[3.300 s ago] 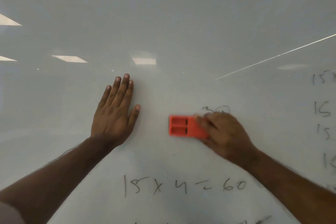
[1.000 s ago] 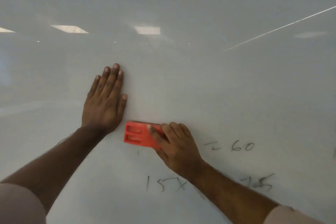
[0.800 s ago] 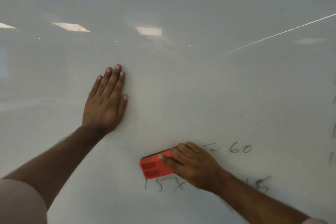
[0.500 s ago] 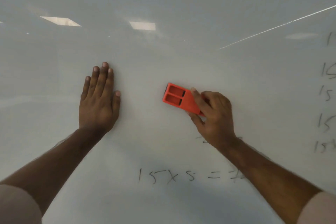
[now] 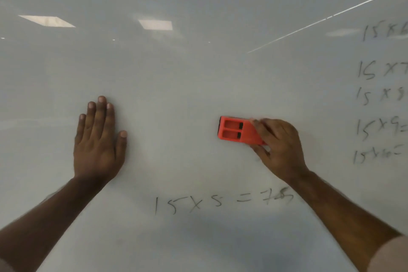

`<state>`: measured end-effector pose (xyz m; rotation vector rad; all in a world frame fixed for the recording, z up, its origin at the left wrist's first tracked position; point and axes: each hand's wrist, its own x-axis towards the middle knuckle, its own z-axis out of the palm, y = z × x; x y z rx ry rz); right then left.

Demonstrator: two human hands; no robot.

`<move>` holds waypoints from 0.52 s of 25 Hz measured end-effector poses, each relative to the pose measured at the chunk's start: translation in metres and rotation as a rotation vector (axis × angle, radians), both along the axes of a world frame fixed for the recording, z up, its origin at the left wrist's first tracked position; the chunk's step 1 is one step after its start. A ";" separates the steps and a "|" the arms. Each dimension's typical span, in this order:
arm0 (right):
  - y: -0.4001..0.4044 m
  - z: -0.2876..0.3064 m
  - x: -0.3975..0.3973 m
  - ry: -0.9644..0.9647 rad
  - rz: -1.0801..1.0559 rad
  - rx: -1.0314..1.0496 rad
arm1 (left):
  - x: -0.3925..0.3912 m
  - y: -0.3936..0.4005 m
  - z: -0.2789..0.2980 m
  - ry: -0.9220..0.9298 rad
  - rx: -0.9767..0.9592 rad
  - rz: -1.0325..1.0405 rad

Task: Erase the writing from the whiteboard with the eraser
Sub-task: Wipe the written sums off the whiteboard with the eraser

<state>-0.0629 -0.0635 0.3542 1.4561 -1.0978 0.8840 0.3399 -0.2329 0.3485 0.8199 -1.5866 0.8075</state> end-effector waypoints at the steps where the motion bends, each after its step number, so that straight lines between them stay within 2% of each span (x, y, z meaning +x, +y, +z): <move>1: -0.001 0.012 0.000 -0.051 0.007 -0.006 | -0.002 -0.001 -0.002 0.005 0.000 -0.013; 4: -0.006 0.012 0.008 -0.137 0.063 0.000 | 0.000 -0.004 -0.007 0.001 0.002 -0.026; 9: 0.015 -0.070 -0.004 0.078 0.013 0.139 | 0.003 -0.006 -0.014 -0.028 -0.010 -0.022; 11: 0.027 -0.071 -0.018 0.131 -0.034 0.189 | 0.004 -0.007 -0.016 -0.023 -0.008 -0.028; 13: 0.027 -0.046 -0.026 0.055 -0.053 0.132 | 0.004 -0.009 -0.018 -0.029 -0.021 -0.032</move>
